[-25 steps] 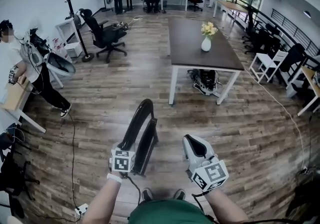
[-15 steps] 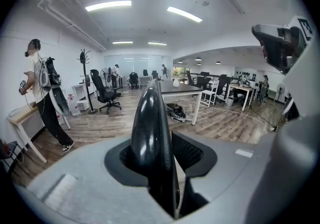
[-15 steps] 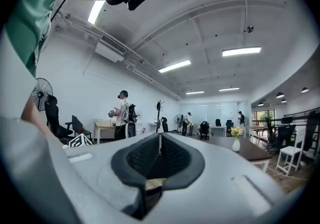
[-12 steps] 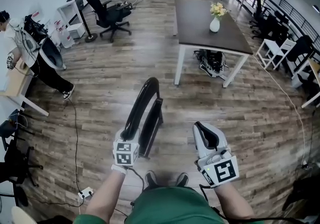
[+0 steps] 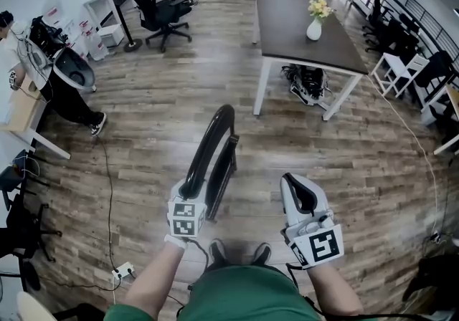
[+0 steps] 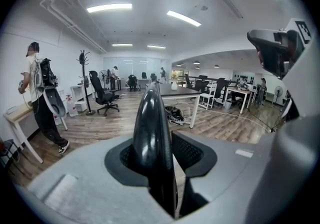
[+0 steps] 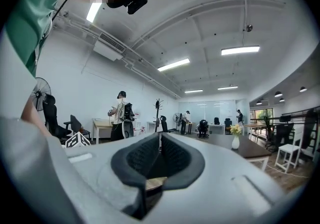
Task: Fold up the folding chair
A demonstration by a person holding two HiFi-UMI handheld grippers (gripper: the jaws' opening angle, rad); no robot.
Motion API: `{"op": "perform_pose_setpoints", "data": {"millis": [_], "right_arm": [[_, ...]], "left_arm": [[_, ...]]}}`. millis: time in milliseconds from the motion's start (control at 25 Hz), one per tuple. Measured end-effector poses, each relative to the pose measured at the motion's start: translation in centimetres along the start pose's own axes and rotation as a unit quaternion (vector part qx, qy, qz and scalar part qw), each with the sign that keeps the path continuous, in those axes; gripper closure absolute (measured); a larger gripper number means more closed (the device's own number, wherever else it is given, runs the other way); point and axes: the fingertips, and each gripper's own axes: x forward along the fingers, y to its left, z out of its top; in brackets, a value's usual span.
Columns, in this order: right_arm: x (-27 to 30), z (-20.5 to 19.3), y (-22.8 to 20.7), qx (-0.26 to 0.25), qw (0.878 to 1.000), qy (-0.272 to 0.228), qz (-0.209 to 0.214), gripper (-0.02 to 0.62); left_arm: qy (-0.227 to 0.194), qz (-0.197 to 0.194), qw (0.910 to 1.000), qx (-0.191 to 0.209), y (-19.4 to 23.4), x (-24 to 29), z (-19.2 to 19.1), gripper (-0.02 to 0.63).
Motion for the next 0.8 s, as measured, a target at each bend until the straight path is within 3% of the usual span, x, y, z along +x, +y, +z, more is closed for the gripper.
{"op": "perform_pose_setpoints", "data": {"millis": [800], "right_arm": [[0.66,-0.09,-0.9,0.006,1.0,-0.002,-0.006,0.583]], "left_arm": [[0.002,-0.002,1.0,-0.005,-0.29,-0.04,-0.2,0.453]]}}
